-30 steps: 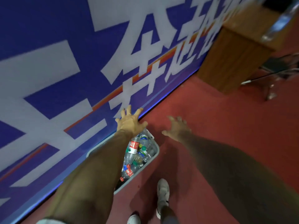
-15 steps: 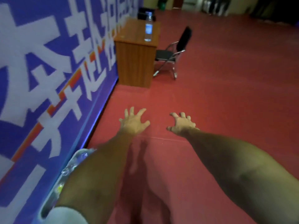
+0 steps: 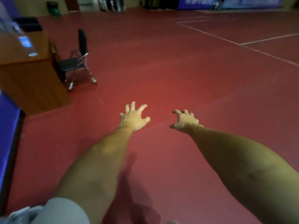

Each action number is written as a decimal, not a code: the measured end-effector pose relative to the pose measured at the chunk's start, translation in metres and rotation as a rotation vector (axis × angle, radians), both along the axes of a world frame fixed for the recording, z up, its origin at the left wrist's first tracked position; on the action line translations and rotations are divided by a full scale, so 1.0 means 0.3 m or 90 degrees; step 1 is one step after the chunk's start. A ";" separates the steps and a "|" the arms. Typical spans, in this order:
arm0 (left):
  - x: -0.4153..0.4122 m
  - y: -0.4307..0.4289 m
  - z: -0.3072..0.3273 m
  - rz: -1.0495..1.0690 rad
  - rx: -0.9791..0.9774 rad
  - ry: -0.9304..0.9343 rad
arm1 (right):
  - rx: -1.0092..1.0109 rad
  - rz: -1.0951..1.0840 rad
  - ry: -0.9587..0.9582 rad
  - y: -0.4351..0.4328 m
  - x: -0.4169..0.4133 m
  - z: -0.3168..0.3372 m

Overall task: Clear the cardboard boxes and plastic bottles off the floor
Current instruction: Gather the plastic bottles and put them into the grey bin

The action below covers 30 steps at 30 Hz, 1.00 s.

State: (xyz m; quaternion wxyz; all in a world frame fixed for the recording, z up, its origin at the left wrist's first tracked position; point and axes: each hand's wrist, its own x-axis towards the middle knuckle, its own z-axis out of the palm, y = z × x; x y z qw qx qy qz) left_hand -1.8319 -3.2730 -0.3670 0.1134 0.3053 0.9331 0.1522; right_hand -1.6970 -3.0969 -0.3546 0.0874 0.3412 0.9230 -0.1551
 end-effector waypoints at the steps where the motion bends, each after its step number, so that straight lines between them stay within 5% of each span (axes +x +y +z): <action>1: 0.033 0.101 0.012 -0.030 0.002 0.002 | 0.002 -0.029 0.001 0.086 0.061 0.010; 21: 0.731 1.871 -0.056 -0.570 -0.021 0.034 | 0.024 -0.535 0.007 1.303 1.024 -0.070; 30: 1.268 2.420 0.005 -0.858 -0.046 0.104 | 0.006 -0.823 0.067 1.571 1.529 -0.066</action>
